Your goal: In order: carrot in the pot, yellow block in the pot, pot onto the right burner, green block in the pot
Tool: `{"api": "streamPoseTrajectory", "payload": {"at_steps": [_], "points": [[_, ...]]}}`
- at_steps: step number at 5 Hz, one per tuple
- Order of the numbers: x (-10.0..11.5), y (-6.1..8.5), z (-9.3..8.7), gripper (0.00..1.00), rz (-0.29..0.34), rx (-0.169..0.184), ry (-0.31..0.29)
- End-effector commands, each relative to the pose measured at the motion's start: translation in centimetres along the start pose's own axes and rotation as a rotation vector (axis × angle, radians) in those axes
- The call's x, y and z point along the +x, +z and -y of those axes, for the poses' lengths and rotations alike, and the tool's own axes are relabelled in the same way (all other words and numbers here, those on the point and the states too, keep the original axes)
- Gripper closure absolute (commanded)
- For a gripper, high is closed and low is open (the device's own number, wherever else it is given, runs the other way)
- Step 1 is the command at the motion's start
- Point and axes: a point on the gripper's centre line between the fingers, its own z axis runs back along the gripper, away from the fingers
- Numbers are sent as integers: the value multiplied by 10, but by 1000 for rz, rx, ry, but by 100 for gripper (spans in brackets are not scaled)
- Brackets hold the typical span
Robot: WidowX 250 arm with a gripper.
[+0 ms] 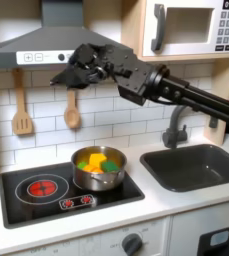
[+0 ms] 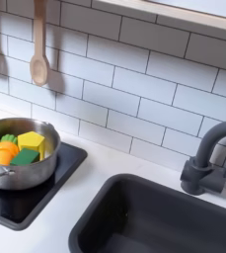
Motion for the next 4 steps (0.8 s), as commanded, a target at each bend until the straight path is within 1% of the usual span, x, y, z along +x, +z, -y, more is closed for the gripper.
{"api": "streamPoseTrajectory", "payload": {"at_steps": [1,3,4], "points": [[1,0,0,0,3,0,-7],[1,0,0,0,3,0,-7],[9,-13,-1,0,193,-24,-60]]}}
